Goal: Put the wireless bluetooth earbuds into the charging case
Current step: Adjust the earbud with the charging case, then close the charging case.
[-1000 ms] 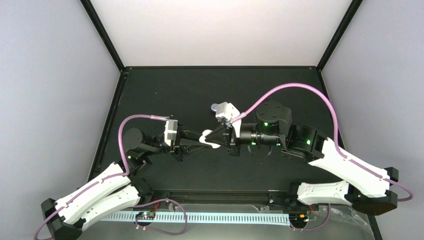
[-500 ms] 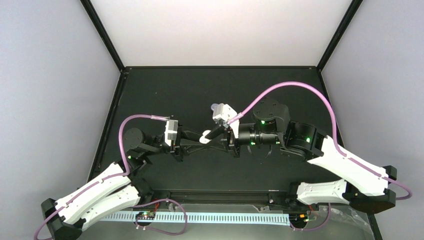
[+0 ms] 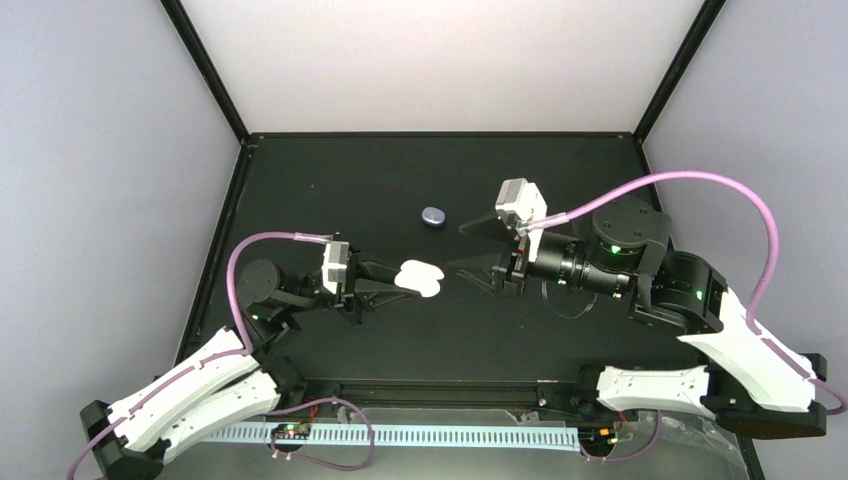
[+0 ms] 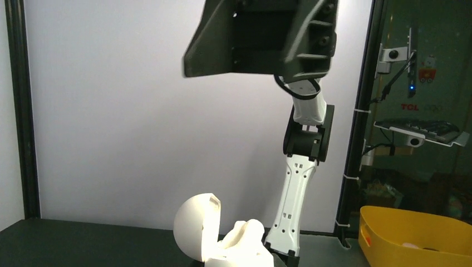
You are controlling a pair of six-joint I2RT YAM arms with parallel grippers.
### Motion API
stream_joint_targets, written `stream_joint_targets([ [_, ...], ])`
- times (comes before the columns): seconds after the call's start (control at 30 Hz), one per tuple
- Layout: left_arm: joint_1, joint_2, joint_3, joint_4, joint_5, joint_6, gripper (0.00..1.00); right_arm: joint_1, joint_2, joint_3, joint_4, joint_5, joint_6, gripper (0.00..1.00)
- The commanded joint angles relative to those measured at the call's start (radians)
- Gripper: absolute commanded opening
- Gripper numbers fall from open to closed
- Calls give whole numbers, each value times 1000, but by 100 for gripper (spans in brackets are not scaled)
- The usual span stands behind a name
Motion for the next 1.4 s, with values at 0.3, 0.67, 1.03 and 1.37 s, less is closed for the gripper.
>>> stream_joint_targets([
  [0.3,-6,-25,20,72,55,-35,1,-24,57,-64,-30,287,56,55],
  [0.67,-5,-14,22,73,43,-29,1,-24,59,-70,-37,183,32,57],
  [1.03,-7,4,27,68,47,-29,2,-23,-5,-127,63,11,31,99],
  [1.37,-6,8,32,63,49,-22,2,-24,14,-127,66,-32,33,100],
])
